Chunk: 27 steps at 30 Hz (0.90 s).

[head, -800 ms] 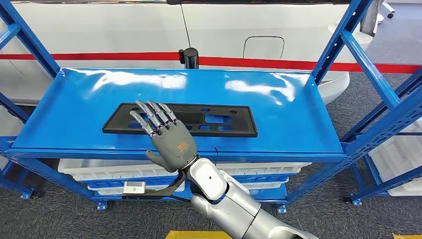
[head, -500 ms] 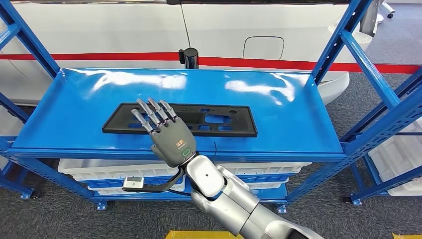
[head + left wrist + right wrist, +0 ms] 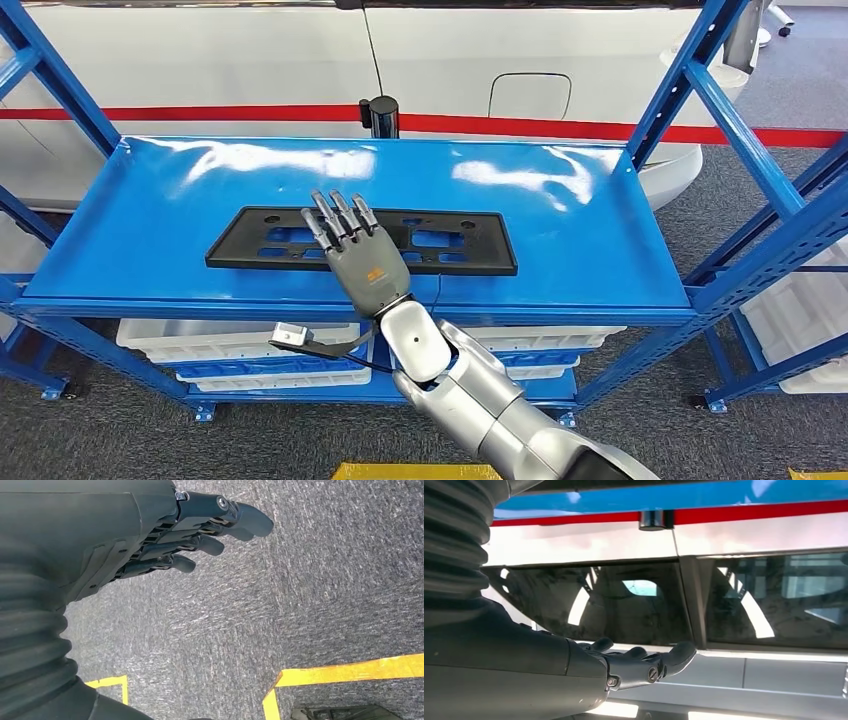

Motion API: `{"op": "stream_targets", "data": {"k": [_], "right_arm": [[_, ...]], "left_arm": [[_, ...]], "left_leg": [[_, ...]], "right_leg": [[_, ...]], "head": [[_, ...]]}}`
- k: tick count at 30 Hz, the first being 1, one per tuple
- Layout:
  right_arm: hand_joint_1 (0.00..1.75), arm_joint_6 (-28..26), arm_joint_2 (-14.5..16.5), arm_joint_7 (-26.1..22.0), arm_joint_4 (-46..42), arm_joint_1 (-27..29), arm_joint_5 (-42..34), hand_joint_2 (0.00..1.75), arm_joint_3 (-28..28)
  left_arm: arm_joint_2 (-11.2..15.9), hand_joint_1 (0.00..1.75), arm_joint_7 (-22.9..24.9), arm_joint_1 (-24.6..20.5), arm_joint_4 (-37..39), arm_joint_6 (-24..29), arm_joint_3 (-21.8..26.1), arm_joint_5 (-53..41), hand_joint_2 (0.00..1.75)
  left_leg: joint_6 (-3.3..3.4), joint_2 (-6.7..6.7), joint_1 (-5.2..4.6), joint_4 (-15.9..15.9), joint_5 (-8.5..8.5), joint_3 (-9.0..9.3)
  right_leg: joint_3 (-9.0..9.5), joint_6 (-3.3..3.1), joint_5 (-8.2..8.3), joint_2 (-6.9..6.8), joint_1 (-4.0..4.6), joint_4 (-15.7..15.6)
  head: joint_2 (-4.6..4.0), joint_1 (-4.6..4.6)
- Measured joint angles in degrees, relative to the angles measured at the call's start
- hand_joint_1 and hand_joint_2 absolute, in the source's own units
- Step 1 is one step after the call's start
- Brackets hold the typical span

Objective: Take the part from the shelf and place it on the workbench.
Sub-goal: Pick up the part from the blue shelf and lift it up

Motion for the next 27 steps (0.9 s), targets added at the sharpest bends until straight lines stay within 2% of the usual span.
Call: {"op": "stream_targets", "data": {"k": [8,22,27], "right_arm": [[0.0,1.0,-0.2,5.0,3.3,-1.6,0.8,1.75,-1.2],[0.0,1.3,-0.5,5.5,6.1,-2.8,0.8,1.75,-2.0],[0.0,3.1,-0.6,7.0,7.5,-3.4,0.8,1.75,-2.3]], "left_arm": [[0.0,0.0,-0.1,-0.1,0.0,0.0,0.0,-0.5,1.75],[0.0,0.0,-0.1,-0.3,0.0,0.0,0.0,-0.5,1.75],[0.0,0.0,0.0,-0.3,0.0,0.0,0.0,-0.7,1.75]], "left_leg": [[0.0,0.0,0.0,0.0,0.0,0.0],[0.0,0.0,0.0,0.0,0.01,0.0],[0.0,0.0,0.0,0.0,0.01,0.01]], "right_leg": [[-0.01,0.0,0.0,0.0,0.0,0.0],[-0.01,0.0,0.0,0.0,0.0,0.0],[-0.01,0.0,0.0,0.0,0.0,0.0]], "head": [[0.0,-0.01],[0.0,0.0],[0.0,0.0]]}}
